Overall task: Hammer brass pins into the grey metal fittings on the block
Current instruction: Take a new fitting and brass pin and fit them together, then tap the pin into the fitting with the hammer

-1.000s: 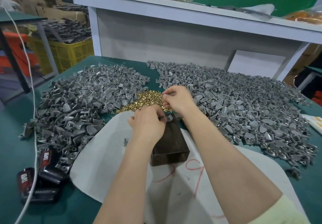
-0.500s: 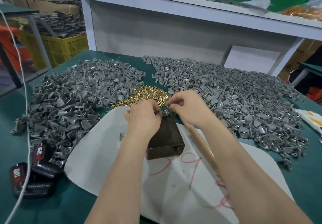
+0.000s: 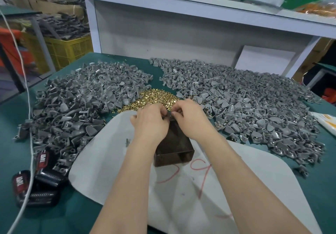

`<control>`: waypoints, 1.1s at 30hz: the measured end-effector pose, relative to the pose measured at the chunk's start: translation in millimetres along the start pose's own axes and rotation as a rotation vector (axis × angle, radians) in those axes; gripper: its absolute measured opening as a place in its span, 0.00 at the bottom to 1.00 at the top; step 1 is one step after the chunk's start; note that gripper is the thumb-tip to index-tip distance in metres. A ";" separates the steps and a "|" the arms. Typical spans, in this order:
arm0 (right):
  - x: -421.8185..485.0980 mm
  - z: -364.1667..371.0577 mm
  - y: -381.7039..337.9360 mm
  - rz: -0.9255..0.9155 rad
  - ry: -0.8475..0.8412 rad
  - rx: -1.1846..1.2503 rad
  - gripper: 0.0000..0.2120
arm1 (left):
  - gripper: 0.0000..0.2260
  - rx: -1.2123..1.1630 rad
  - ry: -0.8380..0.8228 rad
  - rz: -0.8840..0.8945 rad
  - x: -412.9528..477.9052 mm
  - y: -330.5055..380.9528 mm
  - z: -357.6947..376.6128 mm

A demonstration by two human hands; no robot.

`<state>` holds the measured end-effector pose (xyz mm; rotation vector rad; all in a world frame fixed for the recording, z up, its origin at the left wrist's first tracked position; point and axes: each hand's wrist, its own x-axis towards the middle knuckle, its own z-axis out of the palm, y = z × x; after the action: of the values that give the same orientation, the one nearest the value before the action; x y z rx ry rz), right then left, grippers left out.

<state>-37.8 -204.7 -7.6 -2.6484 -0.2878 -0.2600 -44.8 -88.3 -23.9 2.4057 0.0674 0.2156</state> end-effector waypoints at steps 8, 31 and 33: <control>-4.6 10.4 -4.5 -0.011 0.050 -0.162 0.08 | 0.04 0.004 0.006 0.007 -1.3 1.6 -1.9; -0.7 -6.9 -2.9 0.059 0.015 0.005 0.10 | 0.05 -0.002 0.025 0.016 -4.0 2.4 -3.0; -6.5 -21.9 11.5 0.167 0.048 0.061 0.11 | 0.06 -0.008 0.023 0.017 -3.8 2.0 -3.2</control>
<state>-44.2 -225.9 5.2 -2.5831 -0.0577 -0.2562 -49.0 -88.0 -20.7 2.3965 0.0569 0.2506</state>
